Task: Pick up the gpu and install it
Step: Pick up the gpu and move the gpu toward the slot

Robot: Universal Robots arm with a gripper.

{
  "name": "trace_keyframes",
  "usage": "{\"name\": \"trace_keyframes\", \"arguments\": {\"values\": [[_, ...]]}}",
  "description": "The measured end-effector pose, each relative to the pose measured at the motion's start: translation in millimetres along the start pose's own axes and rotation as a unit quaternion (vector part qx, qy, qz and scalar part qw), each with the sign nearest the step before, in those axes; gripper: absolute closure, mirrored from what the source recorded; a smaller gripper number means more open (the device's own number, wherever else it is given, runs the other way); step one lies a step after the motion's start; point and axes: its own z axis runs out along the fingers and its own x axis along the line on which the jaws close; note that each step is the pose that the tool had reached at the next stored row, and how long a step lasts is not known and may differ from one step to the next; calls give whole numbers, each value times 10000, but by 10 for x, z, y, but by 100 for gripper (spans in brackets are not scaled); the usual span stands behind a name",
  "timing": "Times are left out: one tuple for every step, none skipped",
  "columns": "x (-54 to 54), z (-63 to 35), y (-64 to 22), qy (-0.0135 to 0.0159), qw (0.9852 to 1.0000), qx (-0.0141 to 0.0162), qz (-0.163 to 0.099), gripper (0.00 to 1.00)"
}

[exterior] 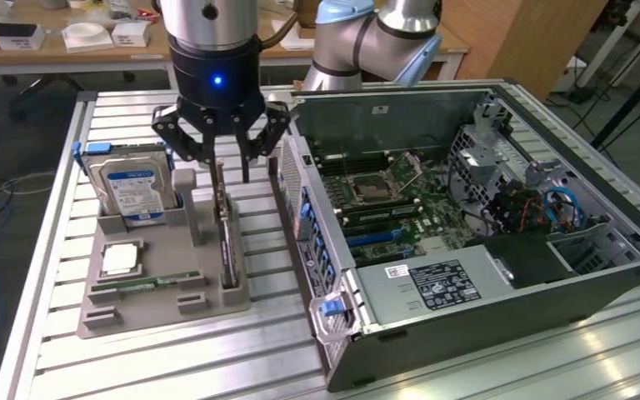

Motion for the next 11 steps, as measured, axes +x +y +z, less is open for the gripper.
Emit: {"name": "trace_keyframes", "arguments": {"values": [[0, 6, 0, 0, 10000, 0, 0, 59], [0, 12, -1, 0, 10000, 0, 0, 59], [0, 19, -1, 0, 10000, 0, 0, 59], [0, 25, -1, 0, 10000, 0, 0, 59], [1, 31, -1, 0, 10000, 0, 0, 59], [1, 38, -2, 0, 10000, 0, 0, 59], [1, 44, -2, 0, 10000, 0, 0, 59], [1, 50, -2, 0, 10000, 0, 0, 59], [1, 56, -2, 0, 10000, 0, 0, 59], [1, 62, -3, 0, 10000, 0, 0, 59], [2, 68, -3, 0, 10000, 0, 0, 59]]}}
